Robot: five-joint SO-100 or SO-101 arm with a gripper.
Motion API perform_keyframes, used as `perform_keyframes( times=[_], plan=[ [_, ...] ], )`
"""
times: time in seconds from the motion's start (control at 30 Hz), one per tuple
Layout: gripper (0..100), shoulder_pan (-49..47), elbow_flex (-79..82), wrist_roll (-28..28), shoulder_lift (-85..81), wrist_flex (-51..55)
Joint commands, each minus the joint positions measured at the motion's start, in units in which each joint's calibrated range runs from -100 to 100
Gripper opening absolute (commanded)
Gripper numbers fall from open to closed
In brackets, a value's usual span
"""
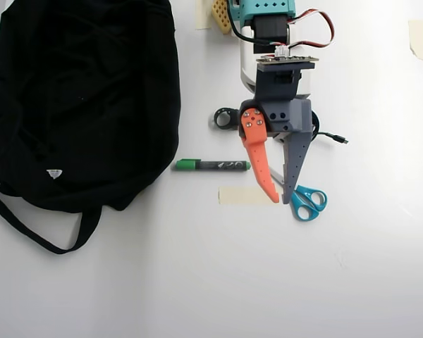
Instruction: Put the green marker into the black bag
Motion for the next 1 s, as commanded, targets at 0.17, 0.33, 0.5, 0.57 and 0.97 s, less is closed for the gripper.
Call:
perform_keyframes(
  times=[0.17,0.33,0.5,0.57,0.97],
  plan=[
    [2,0.61,-2.53,0.09,-1.62,-1.04],
    [2,0.91,-1.90,-0.12,-1.37,2.23],
    [2,0.91,-2.80,-0.12,-1.78,16.87],
    [2,0.91,-2.80,-0.12,-1.87,23.59],
    [2,0.39,-5.49,-0.28,-1.87,52.79]
  ],
)
